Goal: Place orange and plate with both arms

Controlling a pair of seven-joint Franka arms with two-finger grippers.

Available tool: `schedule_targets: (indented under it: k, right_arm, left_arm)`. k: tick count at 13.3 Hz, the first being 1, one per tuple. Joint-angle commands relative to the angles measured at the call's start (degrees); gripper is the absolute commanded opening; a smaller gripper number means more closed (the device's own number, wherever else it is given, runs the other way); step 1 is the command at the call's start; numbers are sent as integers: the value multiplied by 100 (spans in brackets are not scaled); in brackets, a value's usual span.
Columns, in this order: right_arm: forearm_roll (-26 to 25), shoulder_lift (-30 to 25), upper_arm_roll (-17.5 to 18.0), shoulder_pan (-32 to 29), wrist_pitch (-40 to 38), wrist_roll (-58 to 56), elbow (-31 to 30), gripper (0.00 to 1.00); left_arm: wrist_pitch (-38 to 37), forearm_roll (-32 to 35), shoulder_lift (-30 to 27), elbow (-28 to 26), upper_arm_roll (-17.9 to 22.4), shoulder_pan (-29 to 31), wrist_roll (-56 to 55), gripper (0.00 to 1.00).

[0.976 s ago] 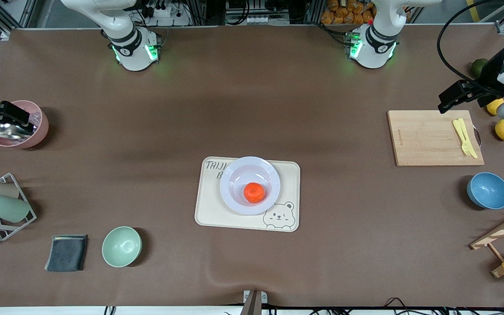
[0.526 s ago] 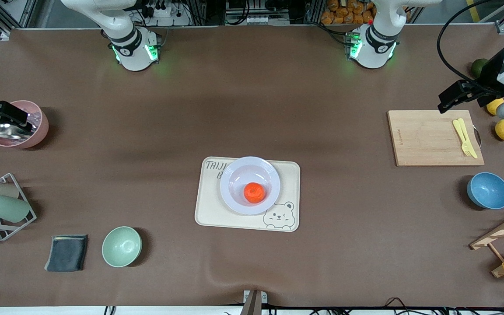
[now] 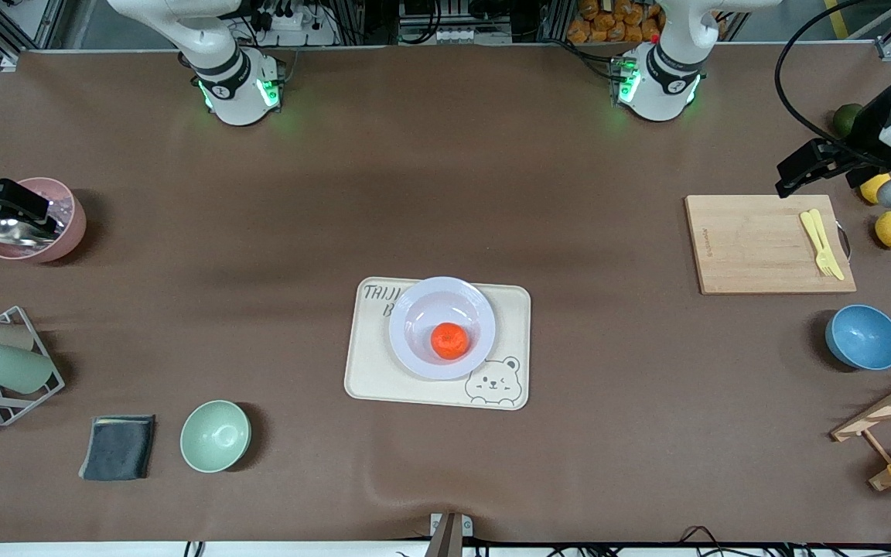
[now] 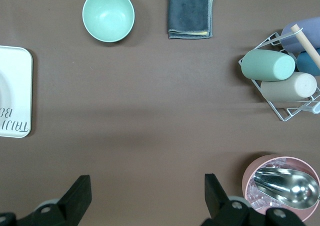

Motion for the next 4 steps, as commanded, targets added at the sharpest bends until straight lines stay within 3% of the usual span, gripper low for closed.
schedule_targets:
  k: [1, 4]
  right_arm:
    - [69, 12, 4, 14, -6, -31, 58, 100]
    - [77, 12, 4, 5, -6, -31, 58, 100]
  left_arm:
    - [-80, -128, -99, 7, 68, 12, 177, 100]
    - [-80, -93, -90, 33, 68, 3, 168, 100]
